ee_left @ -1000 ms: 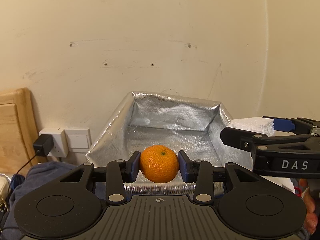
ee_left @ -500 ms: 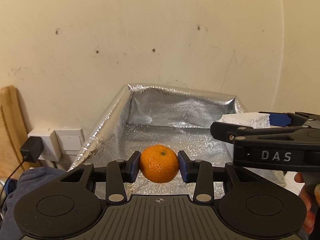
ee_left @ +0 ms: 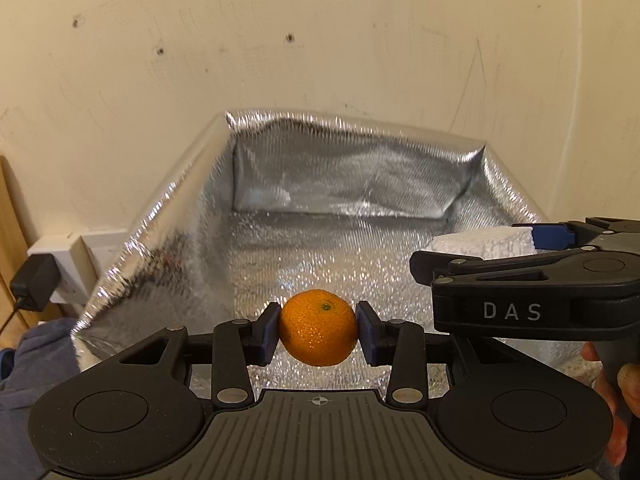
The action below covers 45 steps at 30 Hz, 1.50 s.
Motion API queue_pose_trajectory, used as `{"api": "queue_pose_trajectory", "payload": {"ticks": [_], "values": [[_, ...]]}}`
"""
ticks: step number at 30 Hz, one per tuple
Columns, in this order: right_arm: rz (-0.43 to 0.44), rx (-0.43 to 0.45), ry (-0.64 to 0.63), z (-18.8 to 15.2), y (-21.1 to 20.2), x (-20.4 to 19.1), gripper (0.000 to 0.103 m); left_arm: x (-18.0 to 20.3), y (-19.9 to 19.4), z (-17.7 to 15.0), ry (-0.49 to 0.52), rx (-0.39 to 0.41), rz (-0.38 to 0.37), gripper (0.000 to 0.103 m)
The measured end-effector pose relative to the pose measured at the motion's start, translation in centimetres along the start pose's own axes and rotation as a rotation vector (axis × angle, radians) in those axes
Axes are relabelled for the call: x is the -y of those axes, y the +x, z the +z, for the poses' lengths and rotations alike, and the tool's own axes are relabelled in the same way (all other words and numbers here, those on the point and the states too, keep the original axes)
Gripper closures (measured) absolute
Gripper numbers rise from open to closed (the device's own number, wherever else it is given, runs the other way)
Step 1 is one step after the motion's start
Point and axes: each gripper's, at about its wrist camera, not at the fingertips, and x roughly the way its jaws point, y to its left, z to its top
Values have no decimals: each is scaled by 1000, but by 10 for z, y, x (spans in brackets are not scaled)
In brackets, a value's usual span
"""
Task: Organize rigid objects
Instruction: 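Carry the orange and foam block over the silver-lined bag with both tools, then open both tools to drop the orange and foam block into the bag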
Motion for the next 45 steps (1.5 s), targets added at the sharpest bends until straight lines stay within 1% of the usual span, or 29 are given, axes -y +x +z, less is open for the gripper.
{"api": "queue_pose_trajectory", "payload": {"ticks": [9, 15, 20, 36, 45], "values": [[-10, -47, -6, -6, 12, 0, 9, 0, 13, -1, -4, -46, -2, 65], [-18, -66, -27, -4, 14, -3, 8, 2, 15, -2, -10, -60, -3, 65], [-31, -98, -47, -4, 20, -5, 8, 1, 19, -4, -11, -73, -5, 65], [-37, -150, -52, -7, 32, -6, 8, -2, 29, -4, -16, -97, -12, 65], [-41, -151, -55, -7, 32, -6, 7, -2, 27, -5, -12, -93, -7, 65]]}}
